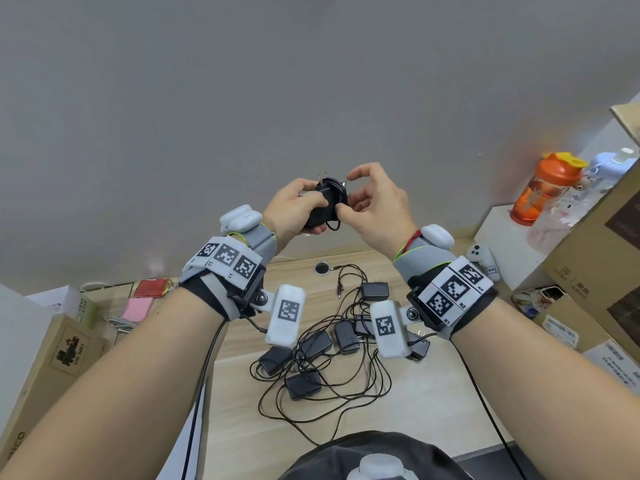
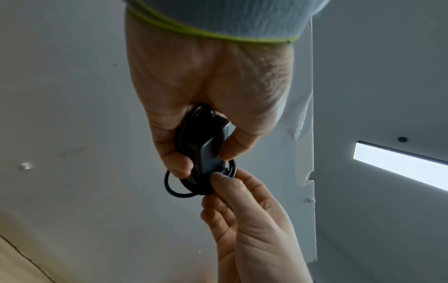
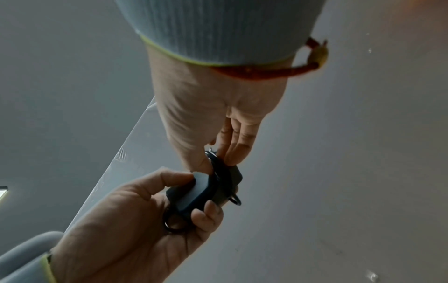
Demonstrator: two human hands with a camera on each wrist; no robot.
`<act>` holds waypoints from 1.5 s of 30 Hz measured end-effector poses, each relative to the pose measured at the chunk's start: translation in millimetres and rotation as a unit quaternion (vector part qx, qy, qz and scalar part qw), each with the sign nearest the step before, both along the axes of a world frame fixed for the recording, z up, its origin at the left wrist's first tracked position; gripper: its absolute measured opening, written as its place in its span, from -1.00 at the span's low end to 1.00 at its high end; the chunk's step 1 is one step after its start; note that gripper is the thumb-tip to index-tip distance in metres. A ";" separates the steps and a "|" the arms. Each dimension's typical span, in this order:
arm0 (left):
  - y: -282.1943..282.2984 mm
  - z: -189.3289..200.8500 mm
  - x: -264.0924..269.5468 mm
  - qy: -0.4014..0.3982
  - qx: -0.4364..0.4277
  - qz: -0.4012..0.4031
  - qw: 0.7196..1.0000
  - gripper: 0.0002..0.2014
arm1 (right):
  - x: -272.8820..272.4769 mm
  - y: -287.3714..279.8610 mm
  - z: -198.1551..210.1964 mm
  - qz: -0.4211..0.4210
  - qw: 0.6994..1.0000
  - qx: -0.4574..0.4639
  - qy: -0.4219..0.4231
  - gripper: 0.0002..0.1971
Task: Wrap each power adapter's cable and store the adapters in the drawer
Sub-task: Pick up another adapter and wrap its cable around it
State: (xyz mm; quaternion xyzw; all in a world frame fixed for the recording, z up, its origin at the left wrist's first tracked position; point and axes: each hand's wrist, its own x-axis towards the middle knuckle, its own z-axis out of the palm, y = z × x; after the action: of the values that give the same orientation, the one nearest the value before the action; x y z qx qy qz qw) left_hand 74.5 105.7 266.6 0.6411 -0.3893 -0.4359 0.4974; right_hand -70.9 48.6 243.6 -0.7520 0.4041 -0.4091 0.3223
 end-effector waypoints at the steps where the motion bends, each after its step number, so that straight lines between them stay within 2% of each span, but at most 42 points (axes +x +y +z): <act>1: 0.4 0.6 -1.1 -0.005 -0.001 -0.007 1.000 -0.72 | -0.6 -0.8 0.1 -0.004 1.000 -0.004 -0.001 -0.62; 6: 0.3 4.7 -1.0 0.001 0.006 0.002 1.000 -0.71 | -0.5 -5.6 1.4 0.020 1.000 -0.004 0.008 -0.73; 9: 0.8 6.4 4.3 0.006 0.016 0.023 1.000 -0.72 | -2.3 -8.5 1.6 0.084 0.995 0.038 -0.045 -0.82; 12: 3.4 8.9 8.6 0.050 0.023 0.021 0.998 -0.80 | -5.6 -12.1 1.5 0.117 0.989 0.051 -0.080 -0.83; 15: 5.5 7.9 11.5 0.022 0.016 -0.024 0.999 -0.50 | -6.6 -12.3 1.5 0.151 0.982 0.059 -0.092 -0.85; 17: 7.8 5.7 10.0 -0.013 -0.001 -0.047 0.999 -0.43 | -5.0 -12.5 1.3 0.164 0.977 0.072 -0.115 -0.86; 21: 10.6 0.8 8.8 -0.067 -0.021 -0.070 0.995 -0.57 | -4.2 -13.1 3.2 0.142 0.976 0.092 -0.140 -0.86; 25: 10.9 0.4 5.9 -0.085 -0.020 -0.080 0.993 -0.59 | -6.1 -13.2 2.1 0.076 0.989 0.061 -0.114 -0.84; 27: 10.4 0.5 4.6 -0.090 -0.020 -0.080 0.992 -0.59 | -4.4 -13.5 2.3 0.051 0.989 0.075 -0.117 -0.85; 33: 9.1 -1.4 5.1 -0.118 -0.016 -0.056 0.991 -0.76 | -1.8 -11.3 8.6 0.102 0.974 0.153 -0.136 -0.91; 38: 8.9 -1.1 5.2 -0.122 -0.015 -0.077 0.989 -0.67 | -3.5 -10.5 9.3 0.083 0.978 0.140 -0.130 -0.84; 45: 8.6 -4.2 5.1 -0.137 0.001 -0.092 0.986 -0.36 | 0.4 -13.5 2.8 -0.014 0.994 0.086 -0.061 -0.76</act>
State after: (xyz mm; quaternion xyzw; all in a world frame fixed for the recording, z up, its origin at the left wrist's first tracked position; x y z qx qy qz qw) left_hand 79.6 114.3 262.4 0.6566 -0.5111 -0.3881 0.3962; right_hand -70.5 35.1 246.4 -0.6889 0.4281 -0.4227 0.4043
